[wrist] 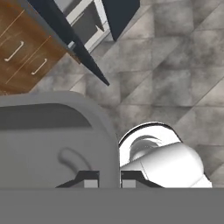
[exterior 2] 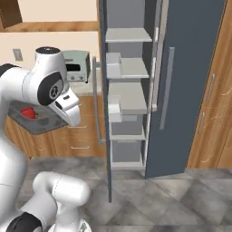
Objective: Take the bell pepper and garlic out of the freezer and place them in the tupperware container on the counter. Then put the tupperware containing the vegetables back in the freezer.
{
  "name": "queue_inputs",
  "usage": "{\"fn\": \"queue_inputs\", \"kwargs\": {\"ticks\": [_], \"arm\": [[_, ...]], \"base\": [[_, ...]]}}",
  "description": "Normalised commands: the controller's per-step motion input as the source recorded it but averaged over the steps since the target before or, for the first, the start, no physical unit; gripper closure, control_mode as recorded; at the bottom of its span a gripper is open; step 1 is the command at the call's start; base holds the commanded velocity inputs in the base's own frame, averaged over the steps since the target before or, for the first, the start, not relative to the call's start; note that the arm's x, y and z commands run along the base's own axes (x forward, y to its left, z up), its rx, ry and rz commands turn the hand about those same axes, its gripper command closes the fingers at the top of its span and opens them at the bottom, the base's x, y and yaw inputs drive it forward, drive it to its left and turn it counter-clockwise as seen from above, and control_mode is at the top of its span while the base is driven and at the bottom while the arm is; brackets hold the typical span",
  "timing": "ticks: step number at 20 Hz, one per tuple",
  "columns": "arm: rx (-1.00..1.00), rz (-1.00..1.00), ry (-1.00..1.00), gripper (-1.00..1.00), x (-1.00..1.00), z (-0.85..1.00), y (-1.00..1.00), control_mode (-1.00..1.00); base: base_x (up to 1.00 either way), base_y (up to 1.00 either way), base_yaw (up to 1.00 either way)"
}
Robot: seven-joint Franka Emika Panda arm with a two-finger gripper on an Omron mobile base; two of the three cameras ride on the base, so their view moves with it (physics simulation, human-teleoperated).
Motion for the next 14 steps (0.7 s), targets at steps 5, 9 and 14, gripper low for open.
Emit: {"fn": "queue_inputs", "kwargs": {"ticks": [5,9,14], "arm": [[0.0,0.0,0.0,1.0,0.0,0.0,0.0,1.0],[0.0,0.0,0.0,1.0,0.0,0.0,0.0,1.0],[0.0,0.0,0.0,1.0,0.0,0.0,0.0,1.0]], "base": [[0.05,-1.0,0.01],[0.2,-0.98,0.11],[0.47,-0.77,0.18]]}}
